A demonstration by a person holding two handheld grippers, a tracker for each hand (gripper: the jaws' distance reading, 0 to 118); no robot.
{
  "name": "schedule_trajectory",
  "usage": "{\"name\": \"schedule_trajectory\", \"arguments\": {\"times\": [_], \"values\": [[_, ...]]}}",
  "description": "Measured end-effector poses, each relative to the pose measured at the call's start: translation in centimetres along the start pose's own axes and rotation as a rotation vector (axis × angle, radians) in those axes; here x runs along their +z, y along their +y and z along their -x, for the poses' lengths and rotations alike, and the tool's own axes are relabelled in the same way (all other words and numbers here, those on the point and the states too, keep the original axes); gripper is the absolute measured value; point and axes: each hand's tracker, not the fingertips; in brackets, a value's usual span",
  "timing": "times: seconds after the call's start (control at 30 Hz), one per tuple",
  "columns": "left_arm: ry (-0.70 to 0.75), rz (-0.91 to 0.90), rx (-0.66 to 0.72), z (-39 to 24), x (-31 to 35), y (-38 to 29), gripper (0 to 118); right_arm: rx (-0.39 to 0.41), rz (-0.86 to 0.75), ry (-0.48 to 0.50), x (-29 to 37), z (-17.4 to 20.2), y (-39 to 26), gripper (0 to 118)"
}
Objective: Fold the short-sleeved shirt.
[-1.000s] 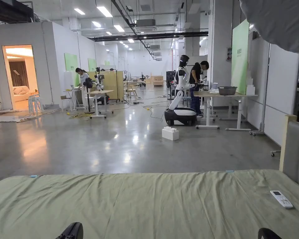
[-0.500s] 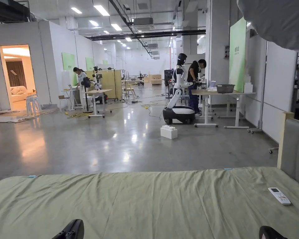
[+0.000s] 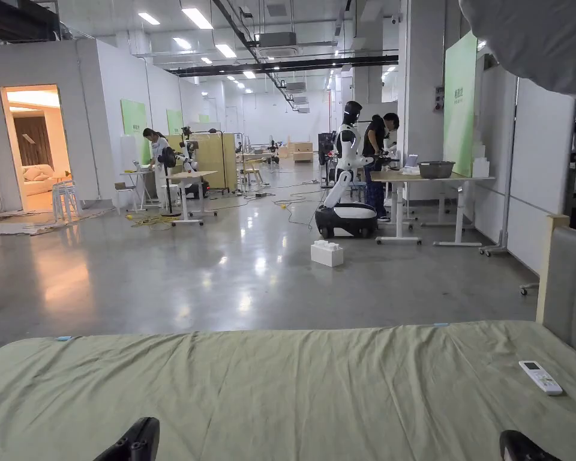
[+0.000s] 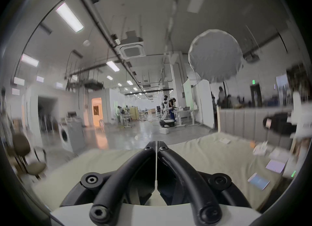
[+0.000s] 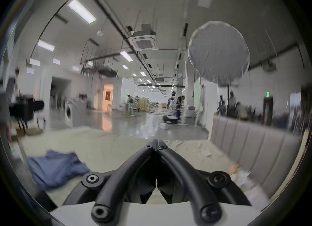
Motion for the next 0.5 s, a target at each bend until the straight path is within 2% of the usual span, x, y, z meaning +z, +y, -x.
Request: {"name": "schedule_trajectory", "arguments": {"times": [0.03,0.07,0.1,0.13,0.17,0.2,0.23,0.27,0.33,0.37,0.43,0.5], "values": [[0.008,0.001,-0.073,-0.8,-0.1,-0.2,1,0.282,-0.079,-0.025,0.2,1.4,0.8,0],[0.038,0.011,-0.320,-2.0,-0.3,-0.8,1,0.565,-0.147,-0.063,0.6,3.0,0.7,0],[0.039,0.021,-0.509,-3.0,-0.4,-1.7,1,0.759,-0.137,-0.058,0.5,4.2,-0.5,0],[0.027,0.037,-0.691,-4.0,-0.6,-3.0,1,0.990,-0.168,-0.036,1.3,7.6,-0.2,0],[-0.001,0.070,-0.868,-5.1,-0.8,-4.9,1,1.179,-0.146,0.013,1.6,9.9,-1.4,0],[-0.046,0.111,-1.006,-5.9,-0.8,-6.6,1,1.316,-0.147,0.068,1.8,11.4,-2.9,0],[-0.128,0.145,-1.148,-6.6,-0.5,-9.1,1,1.407,-0.133,0.176,2.3,13.0,-4.5,1],[-0.209,0.180,-1.251,-7.3,-0.2,-11.1,1,1.471,-0.102,0.271,2.2,11.5,-7.0,1],[-0.351,0.222,-1.367,-8.4,1.3,-15.0,1,1.572,0.012,0.448,2.6,11.2,-10.6,1],[-0.326,0.163,-1.429,-8.9,1.8,-16.2,1,1.606,0.047,0.504,3.1,11.6,-12.2,1],[-0.378,0.191,-1.380,-9.3,2.8,-17.1,1,1.588,0.138,0.561,2.8,11.4,-14.7,2],[-0.414,0.225,-1.263,-8.9,2.7,-16.3,1,1.478,0.129,0.563,2.8,11.6,-15.0,2]]}}
